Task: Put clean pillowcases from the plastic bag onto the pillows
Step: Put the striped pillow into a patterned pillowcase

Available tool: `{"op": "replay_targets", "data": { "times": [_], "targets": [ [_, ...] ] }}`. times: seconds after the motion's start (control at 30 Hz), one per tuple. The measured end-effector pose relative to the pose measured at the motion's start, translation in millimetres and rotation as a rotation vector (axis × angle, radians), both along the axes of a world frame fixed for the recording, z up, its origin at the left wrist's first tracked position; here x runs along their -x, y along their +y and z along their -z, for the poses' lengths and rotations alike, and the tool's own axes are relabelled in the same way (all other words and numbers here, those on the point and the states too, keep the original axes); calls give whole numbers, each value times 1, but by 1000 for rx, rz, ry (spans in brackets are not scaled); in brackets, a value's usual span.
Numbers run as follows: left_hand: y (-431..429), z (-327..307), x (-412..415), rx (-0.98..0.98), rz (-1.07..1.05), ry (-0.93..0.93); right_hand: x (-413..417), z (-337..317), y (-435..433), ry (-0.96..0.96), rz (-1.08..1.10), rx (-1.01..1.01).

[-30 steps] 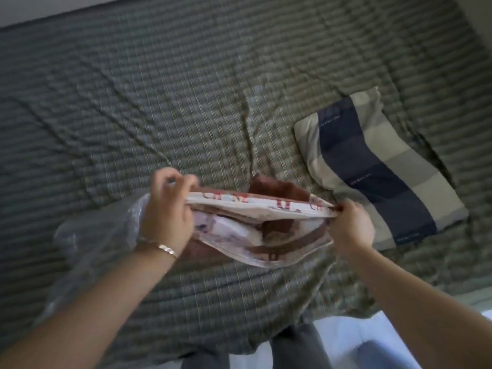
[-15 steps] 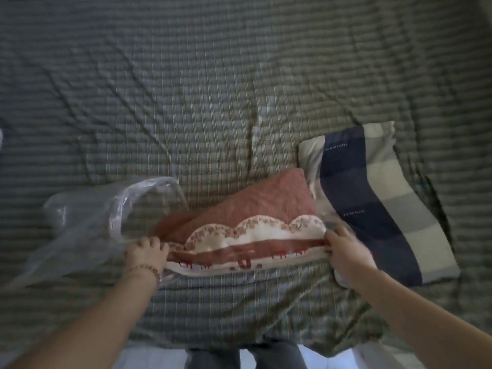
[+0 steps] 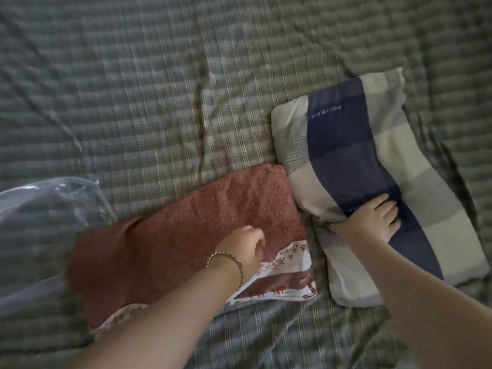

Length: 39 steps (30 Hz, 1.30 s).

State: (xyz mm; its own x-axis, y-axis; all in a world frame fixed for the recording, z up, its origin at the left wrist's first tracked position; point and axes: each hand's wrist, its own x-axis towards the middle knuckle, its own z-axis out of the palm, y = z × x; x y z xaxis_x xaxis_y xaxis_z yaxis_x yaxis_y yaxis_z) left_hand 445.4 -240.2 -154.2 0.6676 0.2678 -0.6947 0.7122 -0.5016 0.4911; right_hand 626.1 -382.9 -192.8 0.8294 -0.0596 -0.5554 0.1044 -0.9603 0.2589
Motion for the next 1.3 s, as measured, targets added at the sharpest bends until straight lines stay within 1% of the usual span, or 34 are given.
{"op": "replay_targets", "data": {
  "times": [0.03, 0.07, 0.17, 0.23, 0.3, 0.4, 0.47, 0.53, 0.57, 0.6, 0.63, 0.7, 0.73, 0.77, 0.83, 0.87, 0.9, 0.93, 0.97, 1.0, 1.03, 1.1, 1.13, 1.2, 1.27, 1.3],
  "targets": [
    [1, 6, -6, 9, -52, -30, -5, 7, -4, -33, -10, -19],
    [3, 12, -12, 5, -102, -58, -12, 13, -6, -69, -11, -79],
    [14, 23, -27, -33, -257, -109, -29, 14, -3, -99, 209, -336],
    [20, 24, -33, -32, -363, -101, -25, -3, -7, -101, 359, -487],
    [23, 19, -40, -11, -447, -129, -7, -34, -13, -79, 371, -646],
    [28, -6, -63, 55, -552, -241, 24, -98, -18, 45, 297, -854],
    [36, -28, -79, 73, -640, -343, 43, -133, -11, 210, 220, -947],
    [45, -49, -98, 81, -668, -446, 59, -154, -1, 416, 92, -979],
    [50, -55, -106, 87, -653, -463, 68, -153, 7, 506, -17, -939],
    [51, -62, -114, 89, -598, -443, 81, -150, 11, 575, -100, -872],
    [50, -64, -122, 84, -519, -393, 93, -141, 12, 626, -132, -795],
    [38, -62, -126, 83, -338, -230, 127, -113, 4, 662, -72, -712],
    [31, -58, -125, 66, -254, -171, 140, -99, -3, 635, -30, -720],
    [24, -52, -125, 40, -160, -130, 148, -88, -13, 574, 22, -737],
    [16, -40, -126, -33, 66, -82, 148, -73, -30, 372, 189, -745],
    [13, -35, -129, -79, 199, -55, 142, -69, -39, 276, 316, -710],
    [12, -29, -134, -130, 332, -24, 134, -64, -50, 238, 466, -626],
    [7, -23, -143, -197, 460, 9, 129, -54, -64, 286, 614, -522],
    [2, -17, -150, -274, 545, 26, 127, -47, -78, 389, 702, -418],
    [-3, -10, -158, -332, 591, 39, 128, -39, -91, 505, 730, -317],
    [-7, -5, -166, -364, 590, 45, 133, -30, -103, 582, 710, -233],
    [-12, 12, -180, -356, 535, 81, 144, -12, -120, 615, 643, -168],
    [-11, 19, -185, -343, 509, 111, 146, -4, -123, 587, 615, -182],
    [-7, 32, -196, -371, 511, 148, 142, 1, -120, 612, 625, -258],
    [-4, 38, -200, -462, 525, 101, 139, -5, -111, 632, 716, -384],
    [-4, 38, -198, -468, 484, 58, 137, -9, -107, 611, 749, -435]
  ]
}}
